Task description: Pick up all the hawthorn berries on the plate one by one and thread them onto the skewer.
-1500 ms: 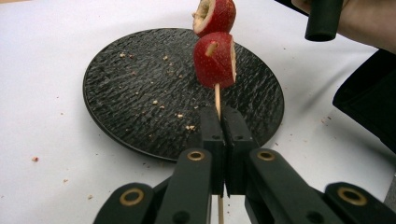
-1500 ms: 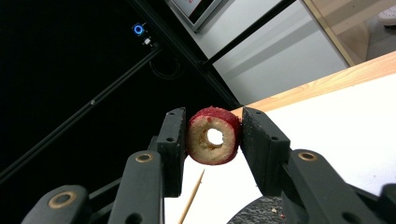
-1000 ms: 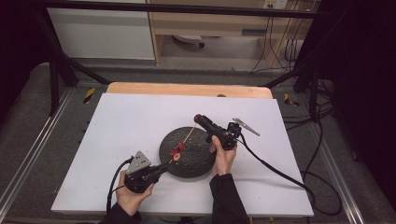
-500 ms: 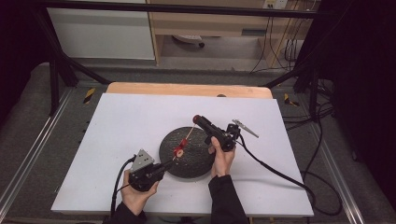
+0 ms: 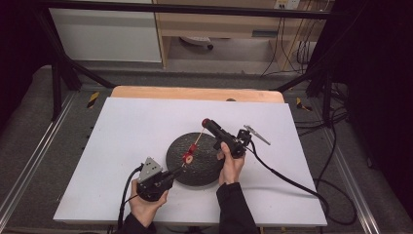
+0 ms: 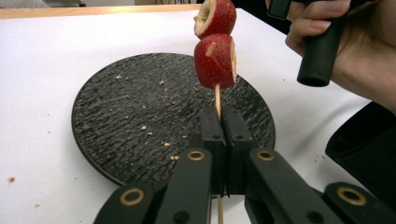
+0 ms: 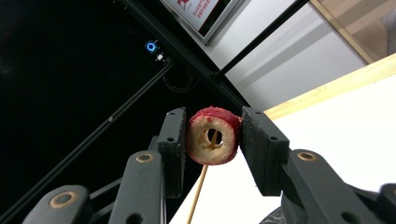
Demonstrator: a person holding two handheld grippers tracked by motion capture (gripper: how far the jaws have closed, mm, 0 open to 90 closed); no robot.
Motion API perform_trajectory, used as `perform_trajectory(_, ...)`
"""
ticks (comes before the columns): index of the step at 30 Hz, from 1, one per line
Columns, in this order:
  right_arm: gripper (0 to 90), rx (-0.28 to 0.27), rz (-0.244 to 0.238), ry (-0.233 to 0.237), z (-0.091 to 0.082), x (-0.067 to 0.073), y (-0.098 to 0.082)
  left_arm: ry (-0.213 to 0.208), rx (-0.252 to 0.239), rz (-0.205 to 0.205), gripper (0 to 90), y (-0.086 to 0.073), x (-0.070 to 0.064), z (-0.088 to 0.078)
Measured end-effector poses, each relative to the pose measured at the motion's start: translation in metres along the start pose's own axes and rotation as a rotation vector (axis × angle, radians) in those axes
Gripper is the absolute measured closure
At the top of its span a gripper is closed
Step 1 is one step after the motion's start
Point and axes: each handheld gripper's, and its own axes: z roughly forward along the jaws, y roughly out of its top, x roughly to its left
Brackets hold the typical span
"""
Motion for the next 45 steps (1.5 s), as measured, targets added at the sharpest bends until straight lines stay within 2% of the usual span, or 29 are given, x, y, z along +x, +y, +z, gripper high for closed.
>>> perform_trajectory(6,62.2,0.021,0.023,0.002,0.000,-0.002,-0.006,0.011,-0.004,-0.003,88.6,0.002,-0.003,0.006)
perform_trajectory(8,62.2,0.027,0.021,0.003,0.000,-0.001,-0.007,0.002,0.000,-0.020,88.6,0.003,-0.001,0.009)
perform_trajectory(12,62.2,0.043,0.018,0.003,0.000,-0.001,-0.009,-0.003,0.000,-0.020,88.6,0.005,0.001,0.013)
perform_trajectory(28,62.2,0.080,-0.003,-0.005,-0.002,0.001,-0.018,-0.009,0.008,-0.023,88.6,0.016,0.004,0.025)
perform_trajectory(34,61.3,0.102,-0.030,-0.007,-0.003,0.002,-0.017,-0.014,0.006,-0.019,88.6,0.015,0.005,0.025)
perform_trajectory(42,45.8,0.141,-0.125,-0.047,-0.008,0.007,-0.004,-0.009,0.010,-0.016,88.6,0.014,0.011,0.020)
perform_trajectory(45,36.1,0.187,-0.158,-0.059,-0.010,0.007,0.001,-0.009,0.009,-0.019,88.6,0.014,0.014,0.018)
